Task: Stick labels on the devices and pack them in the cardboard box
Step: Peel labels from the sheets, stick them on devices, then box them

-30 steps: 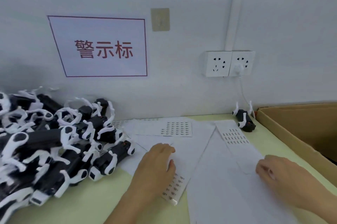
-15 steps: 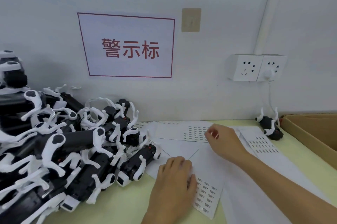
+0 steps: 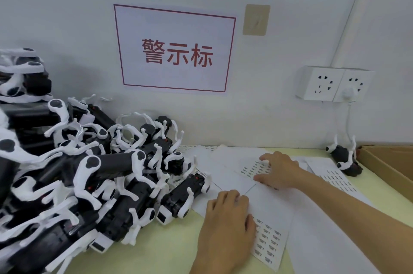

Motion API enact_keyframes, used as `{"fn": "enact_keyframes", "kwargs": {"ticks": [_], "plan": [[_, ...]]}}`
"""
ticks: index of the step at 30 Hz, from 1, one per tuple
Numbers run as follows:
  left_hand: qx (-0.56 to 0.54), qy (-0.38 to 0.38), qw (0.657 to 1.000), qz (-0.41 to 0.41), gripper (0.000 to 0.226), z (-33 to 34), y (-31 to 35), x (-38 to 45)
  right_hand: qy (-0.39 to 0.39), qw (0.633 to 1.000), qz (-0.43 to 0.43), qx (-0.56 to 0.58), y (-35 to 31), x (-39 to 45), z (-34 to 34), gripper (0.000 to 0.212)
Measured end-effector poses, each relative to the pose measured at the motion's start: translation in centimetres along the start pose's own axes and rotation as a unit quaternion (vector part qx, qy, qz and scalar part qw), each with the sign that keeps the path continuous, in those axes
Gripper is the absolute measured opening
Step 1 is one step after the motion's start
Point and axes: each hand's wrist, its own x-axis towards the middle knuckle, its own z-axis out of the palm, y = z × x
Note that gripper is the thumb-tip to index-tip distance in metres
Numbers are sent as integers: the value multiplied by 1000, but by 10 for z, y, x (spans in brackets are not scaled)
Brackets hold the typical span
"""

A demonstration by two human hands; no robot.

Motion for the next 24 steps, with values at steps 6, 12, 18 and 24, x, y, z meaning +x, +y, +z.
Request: {"fn": "enact_keyframes", "kwargs": {"ticks": [6,12,18,24], "plan": [[1,9,1000,-1,31,-1,0,-2,69,975,73,198,21,-33,3,42],[-2,9,1000,-3,30,-2,1,-3,165,856,123,475,32,-86,16,14],[-45,49,998,-16,32,-6,6,-2,100,733,102,665,12,-135,35,13],[-239,54,969,-40,29,-16,21,0,104,677,62,726,-4,-147,45,15]]}}
